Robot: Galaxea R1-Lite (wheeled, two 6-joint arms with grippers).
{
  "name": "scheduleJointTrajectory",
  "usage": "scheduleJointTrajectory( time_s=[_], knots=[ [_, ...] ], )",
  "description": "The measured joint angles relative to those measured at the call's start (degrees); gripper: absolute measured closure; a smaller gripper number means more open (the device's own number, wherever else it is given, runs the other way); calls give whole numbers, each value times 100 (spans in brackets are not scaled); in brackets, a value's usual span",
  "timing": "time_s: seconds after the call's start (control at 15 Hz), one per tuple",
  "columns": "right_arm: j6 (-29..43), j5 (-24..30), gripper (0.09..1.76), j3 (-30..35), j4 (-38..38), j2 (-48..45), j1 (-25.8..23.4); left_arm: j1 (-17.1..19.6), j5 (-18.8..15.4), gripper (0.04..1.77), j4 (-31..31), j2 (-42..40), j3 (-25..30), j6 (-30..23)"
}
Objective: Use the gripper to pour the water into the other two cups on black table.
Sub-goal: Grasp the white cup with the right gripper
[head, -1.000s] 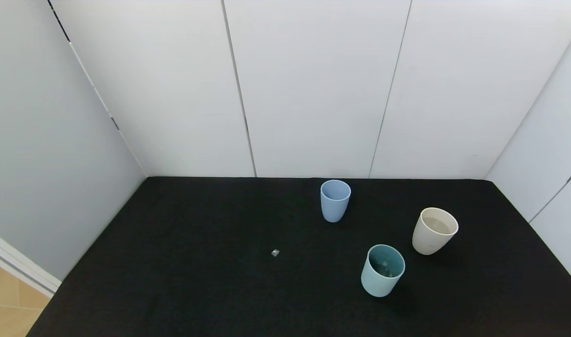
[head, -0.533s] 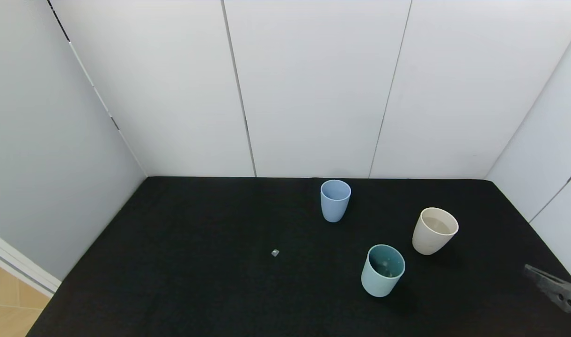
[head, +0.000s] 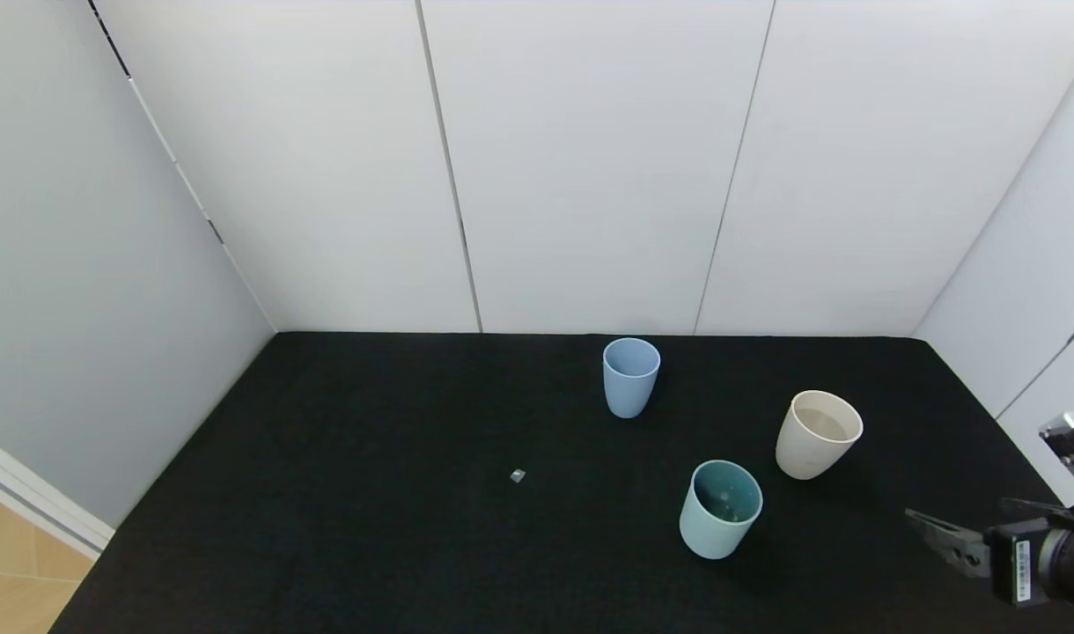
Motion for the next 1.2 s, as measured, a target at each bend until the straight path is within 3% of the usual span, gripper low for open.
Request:
scheduleJointTrajectory(
  time_s=[1.2],
  knots=[
    [22, 11, 14, 286, -3159, 2561, 350, 2, 0, 9, 0, 0, 0, 0]
  ],
)
